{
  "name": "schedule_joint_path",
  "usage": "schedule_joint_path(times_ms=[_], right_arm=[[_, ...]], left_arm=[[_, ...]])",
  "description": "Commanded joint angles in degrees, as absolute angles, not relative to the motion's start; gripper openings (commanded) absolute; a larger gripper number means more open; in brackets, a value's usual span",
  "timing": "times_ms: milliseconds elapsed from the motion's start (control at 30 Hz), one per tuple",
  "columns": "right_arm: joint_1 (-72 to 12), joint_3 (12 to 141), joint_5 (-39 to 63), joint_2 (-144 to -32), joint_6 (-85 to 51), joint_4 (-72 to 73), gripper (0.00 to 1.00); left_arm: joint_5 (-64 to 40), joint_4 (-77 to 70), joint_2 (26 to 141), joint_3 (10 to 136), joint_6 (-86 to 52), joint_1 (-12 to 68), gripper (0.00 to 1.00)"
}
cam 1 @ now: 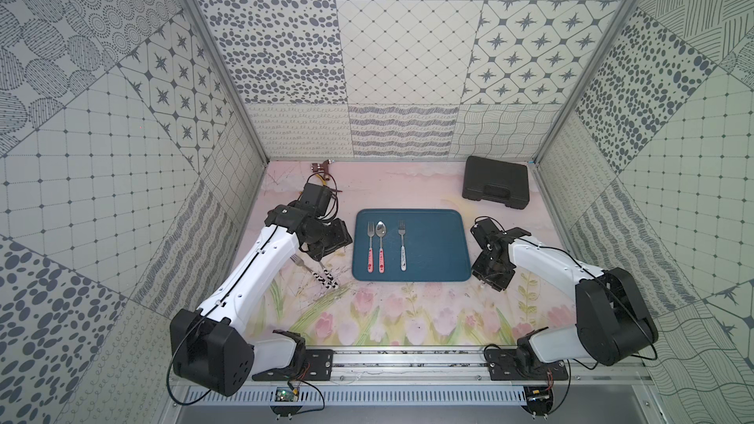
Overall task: Set the spoon and fork side by side
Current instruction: Pick up the spoon from the center of the board.
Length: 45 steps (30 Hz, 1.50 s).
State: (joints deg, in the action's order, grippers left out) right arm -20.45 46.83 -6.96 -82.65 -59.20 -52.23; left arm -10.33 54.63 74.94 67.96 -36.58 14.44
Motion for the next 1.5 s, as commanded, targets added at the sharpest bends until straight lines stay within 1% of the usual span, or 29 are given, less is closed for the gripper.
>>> schedule_joint_path(times_ms=[0, 267, 533, 833, 1067, 1200, 1267, 1367, 1467], right_arm=[[-19.9, 47.9, -7.3, -84.7, -59.7, -50.1, 0.44], [-18.5, 47.8, -6.3, -88.3, -58.7, -47.4, 0.37], [-18.0, 44.5, -5.1, -88.1, -58.8, -46.3, 0.24], [-18.0, 43.5, -5.5, -84.8, -58.9, -46.2, 0.17], [-18.8, 46.0, -8.0, -81.3, -57.8, -48.5, 0.15], [-20.7, 49.5, -9.8, -80.3, -56.4, -50.4, 0.15], [-23.0, 52.1, -9.5, -81.1, -55.4, -50.4, 0.15], [-28.8, 59.0, -8.1, -86.6, -53.0, -50.2, 0.16], [-33.4, 66.7, -4.0, -94.3, -49.0, -48.4, 0.16]], left_arm=[[-11.8, 54.3, 75.4, 67.7, -35.7, 13.8, 0.6], [-11.4, 54.3, 75.1, 67.5, -35.7, 13.8, 0.6], [-11.0, 54.5, 75.1, 67.4, -35.7, 13.9, 0.6], [-11.0, 54.6, 74.8, 67.5, -35.6, 13.9, 0.6], [-11.0, 54.6, 75.0, 67.7, -35.8, 14.1, 0.59], [-11.0, 54.3, 75.2, 67.8, -36.1, 14.3, 0.59], [-11.0, 54.4, 75.4, 68.0, -36.1, 14.4, 0.59], [-10.5, 54.6, 75.5, 68.8, -35.9, 14.5, 0.59], [-10.2, 54.8, 75.6, 69.6, -35.7, 14.4, 0.59]])
